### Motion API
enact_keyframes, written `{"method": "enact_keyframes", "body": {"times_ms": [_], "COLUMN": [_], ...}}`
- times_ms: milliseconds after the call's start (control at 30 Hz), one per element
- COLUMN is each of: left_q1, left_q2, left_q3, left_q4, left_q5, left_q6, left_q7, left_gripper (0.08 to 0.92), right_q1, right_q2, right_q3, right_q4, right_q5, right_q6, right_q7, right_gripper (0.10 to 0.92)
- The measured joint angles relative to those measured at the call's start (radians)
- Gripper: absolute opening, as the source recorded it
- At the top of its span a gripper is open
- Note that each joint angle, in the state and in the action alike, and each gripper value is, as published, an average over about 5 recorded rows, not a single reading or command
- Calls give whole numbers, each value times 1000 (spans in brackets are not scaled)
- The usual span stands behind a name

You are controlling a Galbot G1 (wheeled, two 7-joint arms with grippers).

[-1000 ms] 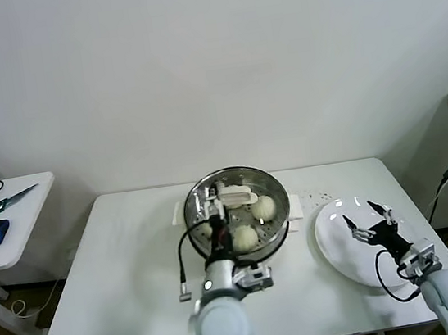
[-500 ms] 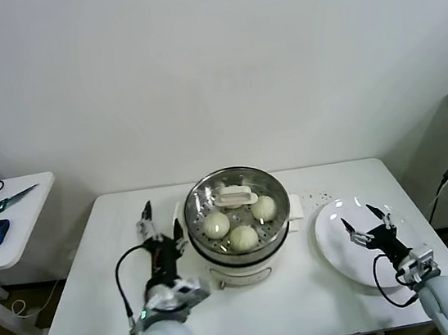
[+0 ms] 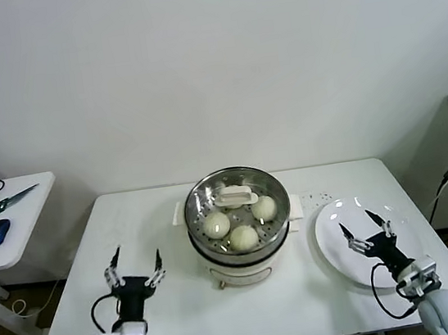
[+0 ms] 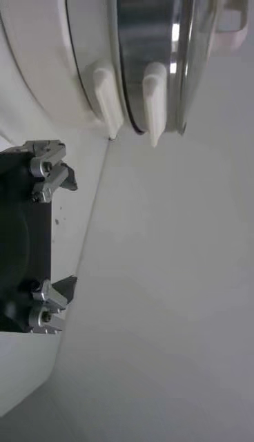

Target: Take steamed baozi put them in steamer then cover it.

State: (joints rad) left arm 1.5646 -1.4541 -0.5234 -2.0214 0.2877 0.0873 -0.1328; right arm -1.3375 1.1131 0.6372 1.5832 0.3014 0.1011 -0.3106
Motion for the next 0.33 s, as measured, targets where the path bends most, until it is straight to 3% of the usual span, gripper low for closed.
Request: {"method": "enact_keyframes", "body": {"times_ms": [333], "left_q1": [31], "left_q2": [-22], "left_q3": [-76], "left_q4": [38], "left_q5": [-150], "left_q6": [-92], "left_q7": [-8], "left_gripper": [823], "right_q1": [-47], "right_q2": [16], "right_q3": [22], "right_q4": [34], "right_q5": [14], "right_q6": [4], "right_q7": [9], "right_gripper": [823]}}
